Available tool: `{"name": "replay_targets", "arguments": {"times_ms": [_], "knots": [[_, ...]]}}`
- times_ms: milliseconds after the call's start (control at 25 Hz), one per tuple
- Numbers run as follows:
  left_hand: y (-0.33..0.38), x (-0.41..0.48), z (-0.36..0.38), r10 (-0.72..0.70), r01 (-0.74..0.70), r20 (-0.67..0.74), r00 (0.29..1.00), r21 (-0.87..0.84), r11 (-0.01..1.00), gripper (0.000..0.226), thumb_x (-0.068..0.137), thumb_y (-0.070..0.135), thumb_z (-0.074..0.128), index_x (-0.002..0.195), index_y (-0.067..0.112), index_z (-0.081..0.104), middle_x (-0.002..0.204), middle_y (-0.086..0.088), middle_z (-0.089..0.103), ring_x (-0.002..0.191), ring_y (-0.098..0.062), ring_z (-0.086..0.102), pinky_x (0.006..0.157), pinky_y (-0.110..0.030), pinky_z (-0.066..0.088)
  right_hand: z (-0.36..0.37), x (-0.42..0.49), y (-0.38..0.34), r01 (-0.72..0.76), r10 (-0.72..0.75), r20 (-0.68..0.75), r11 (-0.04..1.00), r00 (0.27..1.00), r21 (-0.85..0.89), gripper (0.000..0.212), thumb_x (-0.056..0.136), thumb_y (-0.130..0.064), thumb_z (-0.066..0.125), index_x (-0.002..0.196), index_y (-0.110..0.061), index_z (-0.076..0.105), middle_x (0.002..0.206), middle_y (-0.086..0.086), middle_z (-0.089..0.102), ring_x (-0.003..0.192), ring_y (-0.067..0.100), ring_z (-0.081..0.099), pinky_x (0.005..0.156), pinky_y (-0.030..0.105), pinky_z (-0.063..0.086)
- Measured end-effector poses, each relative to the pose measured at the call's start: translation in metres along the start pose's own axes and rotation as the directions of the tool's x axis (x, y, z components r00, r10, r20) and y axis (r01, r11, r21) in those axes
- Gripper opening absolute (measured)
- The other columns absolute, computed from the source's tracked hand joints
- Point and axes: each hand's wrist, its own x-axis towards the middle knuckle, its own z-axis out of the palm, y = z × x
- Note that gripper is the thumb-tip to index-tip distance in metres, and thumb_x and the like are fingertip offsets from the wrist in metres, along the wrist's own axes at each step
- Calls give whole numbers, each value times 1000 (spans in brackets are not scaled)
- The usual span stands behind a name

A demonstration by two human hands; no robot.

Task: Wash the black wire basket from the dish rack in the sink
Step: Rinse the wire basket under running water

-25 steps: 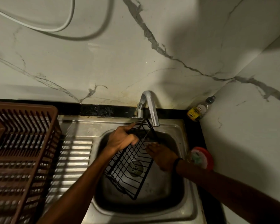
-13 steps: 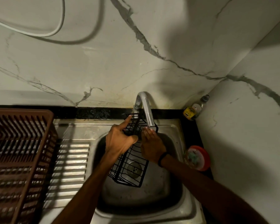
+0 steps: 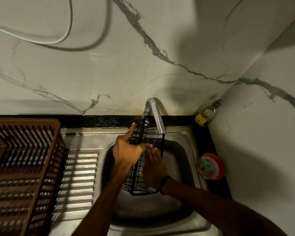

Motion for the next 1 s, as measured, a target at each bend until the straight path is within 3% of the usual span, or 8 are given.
{"name": "replay_targets", "arguments": {"times_ms": [200, 280, 400, 520, 640, 720, 840, 1000], "knots": [[-4, 2, 8, 53, -57, -87, 995, -42, 998, 91, 66, 53, 80, 147, 57, 38, 110, 20, 65, 93, 5, 67, 82, -20, 59, -17, 28, 7, -182, 200, -77, 963, 977, 197, 79, 90, -24, 44, 155, -2, 3, 160, 21, -10, 149, 35, -12, 122, 47, -5], [-10, 4, 9, 58, -59, -101, 993, -4, 998, 94, 59, 64, 73, 143, 68, 32, 121, 10, 65, 103, -7, 67, 90, -36, 60, 2, 6, -9, -70, 79, -71, 990, 994, 124, 85, 87, -28, 48, 154, 0, 4, 160, 23, -10, 148, 36, -14, 122, 48, -7], [-25, -6, 6, 50, -51, -110, 993, 3, 999, 94, 69, 47, 80, 147, 63, 30, 118, 7, 63, 100, -7, 65, 91, -37, 59, -1, 5, 13, 65, -65, -61, 998, 996, -5, 81, 90, -33, 42, 154, -2, 3, 161, 21, -8, 149, 34, -14, 121, 47, -8], [-15, -10, 6, 74, -71, -80, 994, 36, 997, 94, 76, 41, 81, 152, 57, 28, 120, 8, 57, 95, -6, 61, 79, -26, 57, -25, 20, 25, -60, 58, -125, 998, 990, -8, 69, 95, -32, 34, 152, -2, 10, 160, 23, -3, 149, 36, -5, 121, 48, -7], [-13, -14, 7, 56, -48, -121, 991, 67, 997, 95, 64, 61, 71, 149, 59, 31, 118, 7, 57, 101, -16, 63, 87, -39, 59, 6, -3, 15, 117, -118, -20, 992, 993, -39, 74, 97, -43, 25, 154, -4, 0, 160, 21, -13, 148, 34, -14, 122, 49, -1], [-26, -21, 6, 106, -102, -117, 987, 40, 994, 95, 70, 43, 82, 152, 52, 34, 114, 5, 59, 99, -15, 64, 87, -43, 60, 6, -2, 33, 190, -189, 24, 981, 982, -44, 81, 93, -56, 20, 155, -7, -1, 162, 17, -9, 150, 31, -11, 122, 50, 5], [-29, -17, 7, 195, -196, -145, 970, 3, 981, 98, 73, 22, 87, 152, 49, 36, 114, 3, 60, 101, -14, 65, 87, -40, 61, -13, 13, 45, 74, -74, -112, 997, 991, -4, 77, 95, -48, 35, 153, -3, 9, 161, 18, 1, 151, 31, 0, 122, 48, 9], [-23, -15, 8, 213, -213, -171, 962, 18, 977, 97, 67, 37, 84, 151, 49, 39, 120, 1, 59, 107, -17, 61, 86, -41, 61, 6, -15, 17, 141, -150, -79, 984, 986, -109, 74, 100, -46, 35, 154, -3, 6, 161, 20, -4, 150, 33, -4, 121, 47, -3]]}}
